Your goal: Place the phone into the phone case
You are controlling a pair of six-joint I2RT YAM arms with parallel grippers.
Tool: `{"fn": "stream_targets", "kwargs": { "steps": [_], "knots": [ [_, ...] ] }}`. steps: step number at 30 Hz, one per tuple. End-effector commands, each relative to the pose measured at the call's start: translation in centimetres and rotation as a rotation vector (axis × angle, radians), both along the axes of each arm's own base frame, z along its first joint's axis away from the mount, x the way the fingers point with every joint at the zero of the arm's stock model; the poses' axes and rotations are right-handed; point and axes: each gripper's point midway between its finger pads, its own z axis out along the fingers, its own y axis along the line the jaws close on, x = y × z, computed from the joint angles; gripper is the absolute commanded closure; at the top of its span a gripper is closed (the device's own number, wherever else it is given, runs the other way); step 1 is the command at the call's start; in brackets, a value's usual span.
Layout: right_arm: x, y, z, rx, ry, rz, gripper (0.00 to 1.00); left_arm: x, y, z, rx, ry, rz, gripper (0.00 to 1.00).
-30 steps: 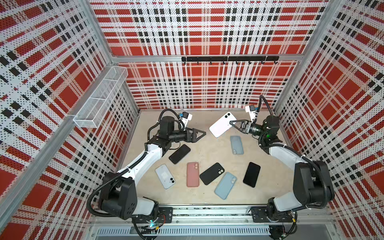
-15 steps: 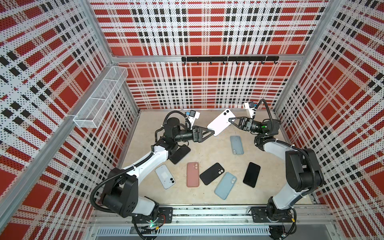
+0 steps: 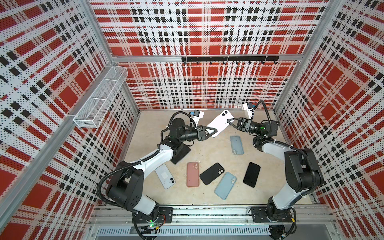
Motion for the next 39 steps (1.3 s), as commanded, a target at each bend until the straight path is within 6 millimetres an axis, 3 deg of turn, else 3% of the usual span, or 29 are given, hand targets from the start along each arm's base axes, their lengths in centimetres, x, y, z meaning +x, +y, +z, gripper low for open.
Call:
{"fn": "stream_targets", "kwargs": {
  "steps": [1,5,8,13,20,23,27,29,31,33,36,39],
  "knots": [
    [-0.8,-0.3,1.9,0.039,-0.079,-0.026,1.00,-0.8,0.1,3.4,-0.063,-0.107,-0.003,0.74],
    [-0.7,-0.3,1.8,0.037,-0.069,-0.021,1.00,-1.1,0.3,4.0,-0.068,-0.126,-0.004,0.89],
    [-0.6,-0.5,1.9,0.031,-0.065,-0.024,0.85,-1.4,0.3,4.5,-0.070,-0.141,-0.014,0.97],
    [0.4,-2.8,1.8,-0.011,-0.039,-0.111,0.68,-1.6,1.0,4.9,0.013,-0.211,0.000,1.00],
    [1.8,-6.2,-0.1,-0.210,0.058,-0.338,0.45,-1.1,3.6,4.4,0.336,-0.447,0.203,1.00],
    [2.0,-9.0,-0.7,-0.369,0.146,-0.520,0.31,-0.5,4.8,3.7,0.576,-0.665,0.318,1.00],
    [0.7,-10.9,-0.9,-0.468,0.250,-0.639,0.15,-1.9,4.0,1.1,0.890,-1.177,0.304,1.00],
    [0.0,-10.9,-1.4,-0.474,0.323,-0.623,0.12,-2.2,3.3,-0.5,1.022,-1.418,0.277,1.00],
    [-0.7,-10.3,-2.2,-0.485,0.410,-0.550,0.12,-1.6,3.0,-0.8,1.120,-1.585,0.340,1.00],
    [-1.5,-9.3,-2.9,-0.476,0.482,-0.441,0.12,-1.1,2.9,0.6,1.129,-1.657,0.451,1.00],
    [-2.6,-8.1,-4.5,-0.433,0.579,-0.319,0.14,-1.7,2.3,1.8,1.089,-1.704,0.477,1.00],
    [-3.9,-7.5,-5.9,-0.396,0.644,-0.259,0.16,-2.5,1.6,0.9,1.117,-1.770,0.426,1.00]
  ]
}}
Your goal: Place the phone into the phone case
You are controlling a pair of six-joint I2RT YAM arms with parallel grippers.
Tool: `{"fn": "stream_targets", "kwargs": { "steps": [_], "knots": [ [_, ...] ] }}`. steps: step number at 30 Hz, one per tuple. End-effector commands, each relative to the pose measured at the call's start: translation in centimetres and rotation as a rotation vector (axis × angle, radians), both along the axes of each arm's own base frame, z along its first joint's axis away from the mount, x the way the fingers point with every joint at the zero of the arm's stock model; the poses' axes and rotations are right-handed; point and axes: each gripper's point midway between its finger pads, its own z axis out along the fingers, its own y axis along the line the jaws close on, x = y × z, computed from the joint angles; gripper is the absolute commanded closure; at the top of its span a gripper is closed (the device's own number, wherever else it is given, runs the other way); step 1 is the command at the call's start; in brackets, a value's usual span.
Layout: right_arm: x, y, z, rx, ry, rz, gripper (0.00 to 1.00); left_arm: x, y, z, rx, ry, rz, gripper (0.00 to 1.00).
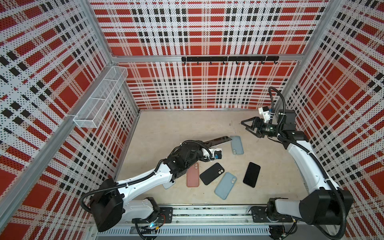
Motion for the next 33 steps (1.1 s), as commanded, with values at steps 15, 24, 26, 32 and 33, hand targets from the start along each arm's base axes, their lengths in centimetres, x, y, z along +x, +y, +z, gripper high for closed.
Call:
{"fn": "stream_targets", "kwargs": {
  "steps": [15,24,26,32,33],
  "knots": [
    [-4.9,5.2,0.2,0.330,0.112,0.268,0.26,-4.1,-3.2,6.4,-0.076,-0.333,-0.141,1.00],
    [-5.5,6.0,0.7,0.354,0.113,0.311,0.51,-4.6,-3.0,6.9,-0.138,-0.325,-0.156,1.00],
    [-5.6,6.1,0.9,0.370,0.113,0.320,0.57,-4.5,-2.9,6.9,-0.141,-0.321,-0.157,1.00],
    [-5.5,6.5,1.3,0.398,0.109,0.336,0.78,-4.5,-2.9,7.0,-0.149,-0.332,-0.159,1.00],
    [-5.6,6.5,1.3,0.398,0.108,0.337,0.80,-4.5,-3.0,6.9,-0.147,-0.332,-0.158,1.00]
  ]
}}
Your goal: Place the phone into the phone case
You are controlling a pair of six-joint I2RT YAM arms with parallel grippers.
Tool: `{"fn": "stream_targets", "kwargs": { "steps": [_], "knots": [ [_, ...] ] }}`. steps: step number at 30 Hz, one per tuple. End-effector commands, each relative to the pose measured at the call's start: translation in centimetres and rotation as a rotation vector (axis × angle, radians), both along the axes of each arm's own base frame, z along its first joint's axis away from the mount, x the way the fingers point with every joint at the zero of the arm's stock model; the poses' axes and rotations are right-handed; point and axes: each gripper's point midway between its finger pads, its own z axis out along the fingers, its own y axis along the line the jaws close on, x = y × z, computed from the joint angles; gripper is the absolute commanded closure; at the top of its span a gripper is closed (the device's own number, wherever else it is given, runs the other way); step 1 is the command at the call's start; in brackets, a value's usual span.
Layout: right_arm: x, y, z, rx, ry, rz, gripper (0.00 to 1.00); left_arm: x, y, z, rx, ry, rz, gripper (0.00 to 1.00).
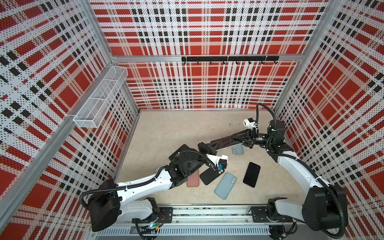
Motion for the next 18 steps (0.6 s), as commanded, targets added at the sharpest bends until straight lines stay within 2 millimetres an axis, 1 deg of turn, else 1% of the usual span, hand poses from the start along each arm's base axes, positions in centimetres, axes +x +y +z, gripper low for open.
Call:
{"fn": "stream_targets", "kwargs": {
  "steps": [1,8,9,11,12,14,16,18],
  "knots": [
    [0.0,0.3,1.3,0.023,-0.093,0.024,0.82,-0.5,0.1,2.9,-0.059,-0.100,-0.026,1.00],
    [-0.2,0.4,1.4,0.025,-0.097,0.031,0.98,-0.1,0.3,3.0,-0.056,-0.114,-0.009,1.00],
    [-0.2,0.4,1.5,0.025,-0.100,0.028,1.00,0.0,0.3,3.1,-0.060,-0.117,-0.004,0.93],
    [0.0,0.4,1.7,0.026,-0.102,0.023,1.00,0.1,0.4,3.1,-0.062,-0.121,-0.001,0.87],
    [0.1,0.5,1.9,0.026,-0.105,0.022,1.00,0.1,0.4,3.0,-0.059,-0.122,0.002,0.80],
    [0.5,0.4,2.2,0.030,-0.109,0.010,1.00,0.1,0.4,3.0,-0.056,-0.124,0.001,0.58],
    [1.1,0.3,2.7,0.041,-0.121,-0.009,1.00,0.1,0.5,2.8,-0.055,-0.120,0.002,0.32],
    [1.8,0.0,3.2,0.060,-0.128,-0.041,1.00,0.0,0.5,2.9,-0.057,-0.121,0.000,0.17]
  ]
}}
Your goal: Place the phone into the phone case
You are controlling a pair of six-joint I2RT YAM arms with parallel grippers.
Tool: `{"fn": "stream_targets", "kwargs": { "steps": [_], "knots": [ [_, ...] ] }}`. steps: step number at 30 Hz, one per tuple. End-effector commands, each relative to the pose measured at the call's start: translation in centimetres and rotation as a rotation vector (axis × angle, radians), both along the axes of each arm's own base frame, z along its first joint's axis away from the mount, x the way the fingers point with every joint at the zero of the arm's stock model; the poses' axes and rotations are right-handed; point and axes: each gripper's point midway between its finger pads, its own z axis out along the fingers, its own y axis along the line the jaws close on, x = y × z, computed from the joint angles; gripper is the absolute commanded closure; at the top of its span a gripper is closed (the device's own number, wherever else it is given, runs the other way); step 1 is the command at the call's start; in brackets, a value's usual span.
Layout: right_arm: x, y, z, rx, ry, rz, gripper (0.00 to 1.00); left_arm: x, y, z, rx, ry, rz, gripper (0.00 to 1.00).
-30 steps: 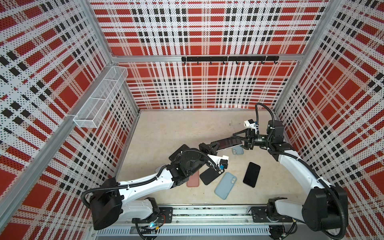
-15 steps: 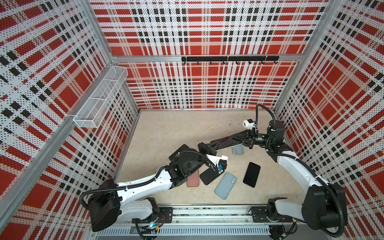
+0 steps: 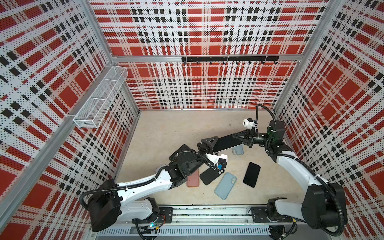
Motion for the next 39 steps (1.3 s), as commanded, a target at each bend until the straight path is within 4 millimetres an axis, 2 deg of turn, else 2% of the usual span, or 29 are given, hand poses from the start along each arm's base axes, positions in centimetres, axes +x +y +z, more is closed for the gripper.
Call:
{"fn": "stream_targets", "kwargs": {
  "steps": [1,3,4,9,12,15,17,21,26,30,33,35,39],
  "knots": [
    [1.5,-0.3,2.9,0.046,-0.138,-0.046,1.00,-0.2,0.3,1.7,-0.017,-0.076,-0.005,0.10],
    [2.3,-0.8,3.4,0.073,-0.144,-0.079,1.00,-0.2,0.4,1.8,-0.024,-0.075,0.000,0.01],
    [2.7,-1.1,3.6,0.087,-0.146,-0.095,1.00,-0.2,0.5,1.8,-0.026,-0.072,0.001,0.00],
    [4.9,-2.7,4.4,0.124,-0.193,-0.182,1.00,-0.1,1.5,1.6,-0.040,-0.057,0.052,0.01],
    [6.2,-3.5,4.1,0.088,-0.225,-0.241,1.00,-0.4,2.3,1.4,-0.083,-0.018,0.105,0.01],
    [7.4,-4.5,2.8,-0.010,-0.243,-0.305,1.00,-0.5,3.8,2.3,-0.217,0.062,0.183,0.01],
    [8.0,-5.2,2.1,-0.106,-0.262,-0.354,1.00,0.3,5.3,3.1,-0.322,0.149,0.290,0.01],
    [8.6,-6.5,0.9,-0.290,-0.312,-0.432,1.00,2.2,9.0,2.4,-0.430,0.413,0.567,0.00],
    [8.6,-7.0,-0.2,-0.374,-0.348,-0.440,1.00,1.8,11.5,-2.8,-0.568,0.882,0.750,0.01],
    [8.4,-6.9,-1.6,-0.446,-0.355,-0.422,1.00,-0.2,13.6,-9.8,-0.711,1.298,0.979,0.08],
    [8.3,-7.0,-2.1,-0.482,-0.364,-0.422,1.00,-2.9,13.6,-15.2,-0.763,1.577,1.100,0.13],
    [8.2,-6.9,-2.2,-0.487,-0.369,-0.421,1.00,-4.3,13.9,-17.9,-0.759,1.653,1.172,0.15],
    [8.4,-6.8,-2.3,-0.481,-0.369,-0.423,1.00,-5.3,14.8,-21.0,-0.702,1.678,1.289,0.18]
  ]
}}
